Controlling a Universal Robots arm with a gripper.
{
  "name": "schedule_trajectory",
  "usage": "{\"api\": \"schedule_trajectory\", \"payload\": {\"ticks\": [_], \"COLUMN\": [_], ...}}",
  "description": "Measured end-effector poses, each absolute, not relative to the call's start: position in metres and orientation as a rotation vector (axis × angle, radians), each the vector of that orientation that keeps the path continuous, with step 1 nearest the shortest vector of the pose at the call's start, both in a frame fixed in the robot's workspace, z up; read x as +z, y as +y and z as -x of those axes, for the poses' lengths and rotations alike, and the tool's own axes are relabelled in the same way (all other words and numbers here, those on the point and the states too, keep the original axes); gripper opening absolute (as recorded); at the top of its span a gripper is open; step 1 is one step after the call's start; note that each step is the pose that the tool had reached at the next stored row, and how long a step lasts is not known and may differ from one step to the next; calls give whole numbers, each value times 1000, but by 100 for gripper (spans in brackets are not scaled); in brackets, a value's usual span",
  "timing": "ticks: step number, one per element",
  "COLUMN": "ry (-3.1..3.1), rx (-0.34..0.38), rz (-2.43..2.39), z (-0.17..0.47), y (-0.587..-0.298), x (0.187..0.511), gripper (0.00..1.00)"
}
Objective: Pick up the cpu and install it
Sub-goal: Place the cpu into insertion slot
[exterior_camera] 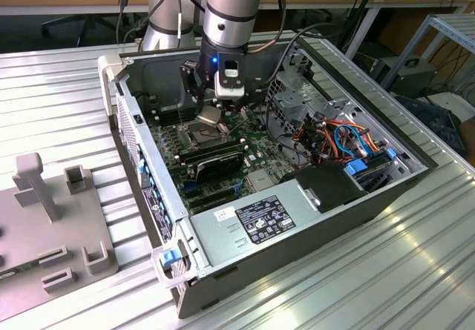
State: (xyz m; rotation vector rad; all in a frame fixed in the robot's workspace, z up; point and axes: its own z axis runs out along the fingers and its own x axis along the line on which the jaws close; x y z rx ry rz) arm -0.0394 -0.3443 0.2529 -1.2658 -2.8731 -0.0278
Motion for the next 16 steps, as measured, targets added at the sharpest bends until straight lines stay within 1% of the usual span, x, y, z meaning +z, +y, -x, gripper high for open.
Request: {"api": "schedule_trajectory", "payload": {"ticks": [8,16], "ry": [-2757,-2753], "rx": [-28,-28], "rz": [1505,1512], "z": [39,39], "y": [-344,-344], "x": [252,252], "gripper": [55,55]}}
